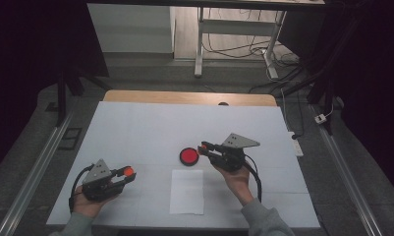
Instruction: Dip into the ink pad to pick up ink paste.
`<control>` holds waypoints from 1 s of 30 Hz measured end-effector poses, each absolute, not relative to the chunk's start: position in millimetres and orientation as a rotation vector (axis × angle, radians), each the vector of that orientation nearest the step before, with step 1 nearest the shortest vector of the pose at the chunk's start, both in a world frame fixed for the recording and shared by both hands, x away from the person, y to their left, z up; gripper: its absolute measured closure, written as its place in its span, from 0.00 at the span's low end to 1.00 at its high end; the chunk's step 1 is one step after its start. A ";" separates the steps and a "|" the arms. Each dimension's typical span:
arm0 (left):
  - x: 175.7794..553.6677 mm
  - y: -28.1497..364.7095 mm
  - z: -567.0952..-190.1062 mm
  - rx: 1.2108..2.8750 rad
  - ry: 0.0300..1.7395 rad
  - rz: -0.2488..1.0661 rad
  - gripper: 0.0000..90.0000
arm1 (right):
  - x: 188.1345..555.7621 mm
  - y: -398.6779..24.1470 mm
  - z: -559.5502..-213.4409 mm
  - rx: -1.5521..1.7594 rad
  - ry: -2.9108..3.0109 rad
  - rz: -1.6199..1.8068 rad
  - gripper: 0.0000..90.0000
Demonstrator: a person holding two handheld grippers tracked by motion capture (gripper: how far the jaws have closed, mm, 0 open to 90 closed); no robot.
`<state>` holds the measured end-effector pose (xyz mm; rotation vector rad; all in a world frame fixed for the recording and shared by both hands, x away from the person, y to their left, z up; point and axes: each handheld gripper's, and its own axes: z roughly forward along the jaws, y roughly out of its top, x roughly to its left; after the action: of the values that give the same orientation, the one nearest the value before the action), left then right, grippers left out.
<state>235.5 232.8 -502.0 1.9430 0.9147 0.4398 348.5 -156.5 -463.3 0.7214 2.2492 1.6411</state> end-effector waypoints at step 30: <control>237.7 230.7 -504.6 1.956 0.918 0.428 0.72 | 371.8 -138.0 -487.7 0.762 2.307 1.555 0.80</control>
<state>237.7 230.7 -504.6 1.9558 0.9176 0.4280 371.8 -138.0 -487.7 0.7621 2.3072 1.5548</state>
